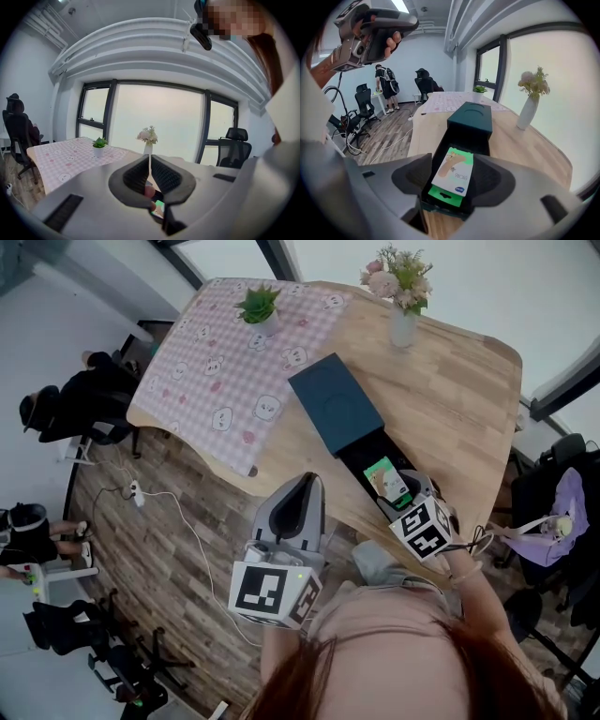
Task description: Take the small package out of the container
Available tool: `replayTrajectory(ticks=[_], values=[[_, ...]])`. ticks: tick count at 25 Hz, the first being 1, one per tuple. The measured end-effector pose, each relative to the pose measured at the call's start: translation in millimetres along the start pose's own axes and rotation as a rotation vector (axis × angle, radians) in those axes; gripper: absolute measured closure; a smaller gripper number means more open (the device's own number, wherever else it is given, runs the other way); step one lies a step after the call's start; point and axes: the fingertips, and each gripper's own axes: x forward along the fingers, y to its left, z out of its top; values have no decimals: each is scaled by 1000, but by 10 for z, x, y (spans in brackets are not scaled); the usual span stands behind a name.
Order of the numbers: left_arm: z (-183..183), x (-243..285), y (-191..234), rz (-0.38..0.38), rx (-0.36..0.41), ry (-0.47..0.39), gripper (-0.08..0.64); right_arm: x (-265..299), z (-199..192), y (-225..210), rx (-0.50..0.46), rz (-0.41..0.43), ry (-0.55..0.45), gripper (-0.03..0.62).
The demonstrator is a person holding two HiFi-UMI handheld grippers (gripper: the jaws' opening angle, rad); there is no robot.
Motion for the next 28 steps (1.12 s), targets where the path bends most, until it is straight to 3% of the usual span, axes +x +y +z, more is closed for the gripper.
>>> replayTrajectory(ticks=[16, 28], values=[[-87, 37, 250, 40, -15, 43, 541, 457, -322, -73, 29, 14, 186, 267], [-112, 32, 349, 54, -26, 47, 541, 534, -361, -126, 109, 23, 243, 230]])
